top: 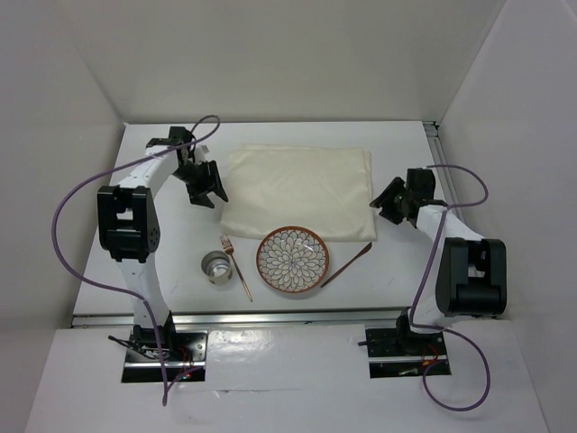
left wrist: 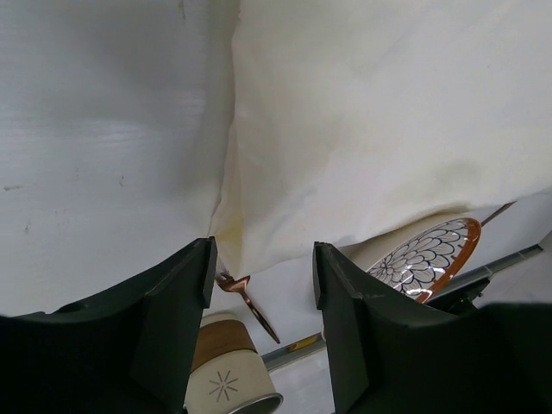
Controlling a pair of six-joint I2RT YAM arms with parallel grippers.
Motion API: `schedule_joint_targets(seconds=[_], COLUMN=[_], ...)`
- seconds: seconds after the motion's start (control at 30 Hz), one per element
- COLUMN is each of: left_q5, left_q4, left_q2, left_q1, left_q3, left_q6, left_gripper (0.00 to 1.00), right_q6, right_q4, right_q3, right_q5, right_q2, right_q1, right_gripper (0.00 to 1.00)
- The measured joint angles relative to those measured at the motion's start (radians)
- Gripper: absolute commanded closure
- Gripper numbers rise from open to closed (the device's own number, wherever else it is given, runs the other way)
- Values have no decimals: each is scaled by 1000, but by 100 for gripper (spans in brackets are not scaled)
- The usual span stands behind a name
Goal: Set the dinner table for one person
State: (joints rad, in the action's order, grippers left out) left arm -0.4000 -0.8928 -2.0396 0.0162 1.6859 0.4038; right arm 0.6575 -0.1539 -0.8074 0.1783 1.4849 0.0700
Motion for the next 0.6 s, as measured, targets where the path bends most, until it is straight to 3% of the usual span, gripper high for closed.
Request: schedule_joint_targets(seconds=[0.07, 0.13, 0.17, 0.23, 0.33, 0.5, 0.6], left_q5=[7, 9, 8, 9, 41, 140, 171], left_q4=[11, 22, 25, 31, 15, -24, -27], left_q2=[22, 40, 44, 46, 40, -27, -88], left_q1=[0, 0, 0, 5, 17, 32, 32], left_q3=[-43, -100, -127, -172, -177, 70, 249], left_q6=[4, 14, 16, 19, 21, 23, 28], left_gripper=[33, 30, 30, 32, 38, 41, 41], right_q6=[-5, -18, -22, -27, -42, -92, -119], right_q4=[-9, -22, -31, -51, -58, -106, -108], right_q3=[-30, -43, -44, -43, -42, -180, -313], right_q5=[-8, -17, -22, -25, -19, 0, 4], right_q2=[0, -2, -2, -2, 2, 123, 219], right_q1=[0, 0, 0, 0, 0, 0, 0], right_gripper=[30, 21, 21, 22, 33, 47, 47])
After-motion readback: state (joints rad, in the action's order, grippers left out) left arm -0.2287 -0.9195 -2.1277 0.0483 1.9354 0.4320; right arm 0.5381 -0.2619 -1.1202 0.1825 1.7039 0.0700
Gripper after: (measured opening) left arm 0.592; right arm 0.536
